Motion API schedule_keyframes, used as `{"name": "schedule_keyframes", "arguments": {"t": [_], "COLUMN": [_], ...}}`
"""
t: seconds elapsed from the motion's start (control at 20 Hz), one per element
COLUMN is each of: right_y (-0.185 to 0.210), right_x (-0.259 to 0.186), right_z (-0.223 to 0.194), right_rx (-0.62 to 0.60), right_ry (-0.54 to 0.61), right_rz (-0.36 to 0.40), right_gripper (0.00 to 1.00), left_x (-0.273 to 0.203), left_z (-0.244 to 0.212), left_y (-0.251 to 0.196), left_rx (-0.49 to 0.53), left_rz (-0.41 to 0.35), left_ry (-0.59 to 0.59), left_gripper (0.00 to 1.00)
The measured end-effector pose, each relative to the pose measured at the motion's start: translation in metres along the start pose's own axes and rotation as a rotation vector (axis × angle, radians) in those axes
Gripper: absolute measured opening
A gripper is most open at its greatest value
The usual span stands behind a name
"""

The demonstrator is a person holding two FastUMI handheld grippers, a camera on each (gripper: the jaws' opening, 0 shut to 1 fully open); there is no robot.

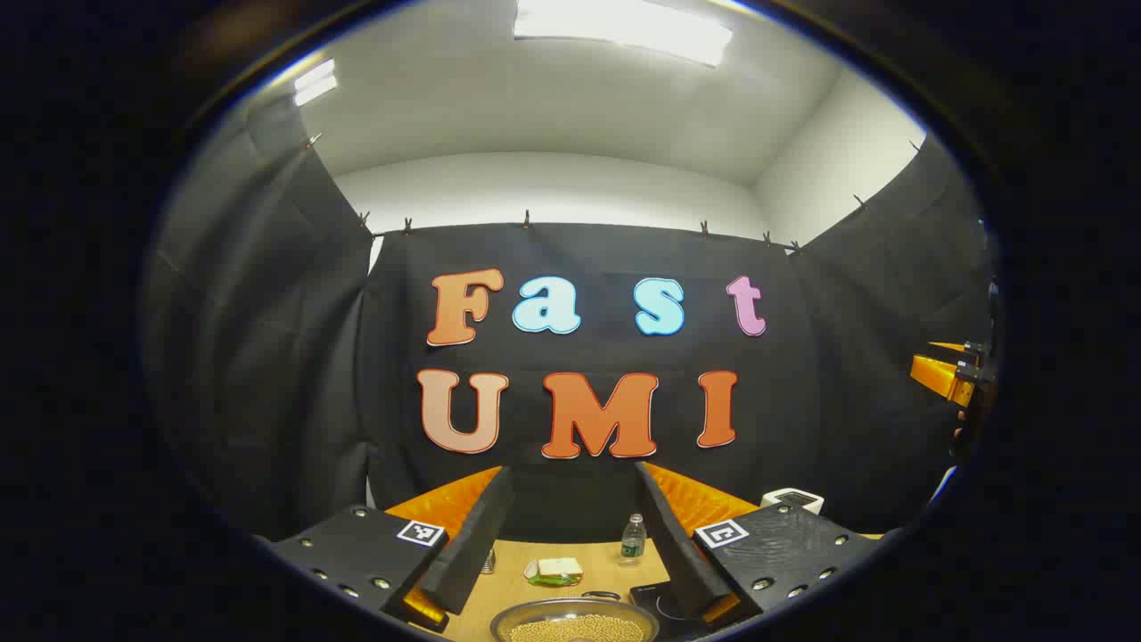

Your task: First push the handle of the pot to place it horizontally, then grasp the pot with both hands and set it on the induction cooktop.

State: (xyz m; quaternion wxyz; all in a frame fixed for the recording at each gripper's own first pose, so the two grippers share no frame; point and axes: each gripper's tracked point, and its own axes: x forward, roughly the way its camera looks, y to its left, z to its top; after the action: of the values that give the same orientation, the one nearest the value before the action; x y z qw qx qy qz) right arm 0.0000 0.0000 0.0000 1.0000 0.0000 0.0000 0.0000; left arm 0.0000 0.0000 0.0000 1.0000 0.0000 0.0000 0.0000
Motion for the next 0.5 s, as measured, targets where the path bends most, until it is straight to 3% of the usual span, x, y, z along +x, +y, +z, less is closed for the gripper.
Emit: {"name": "schedule_keyframes", "arguments": {"t": [0.5], "right_y": [0.0082], "right_x": [0.0], "right_z": [-0.0072], "right_rx": [0.013], "right_ry": [0.008], "right_rz": [0.043], "right_gripper": [0.94], "left_x": [-0.0033], "left_z": [0.0042], "left_y": [0.0064], "left_rx": [0.014], "left_rz": [0.025], "left_ry": [-0.035], "left_gripper": [0.86]}}
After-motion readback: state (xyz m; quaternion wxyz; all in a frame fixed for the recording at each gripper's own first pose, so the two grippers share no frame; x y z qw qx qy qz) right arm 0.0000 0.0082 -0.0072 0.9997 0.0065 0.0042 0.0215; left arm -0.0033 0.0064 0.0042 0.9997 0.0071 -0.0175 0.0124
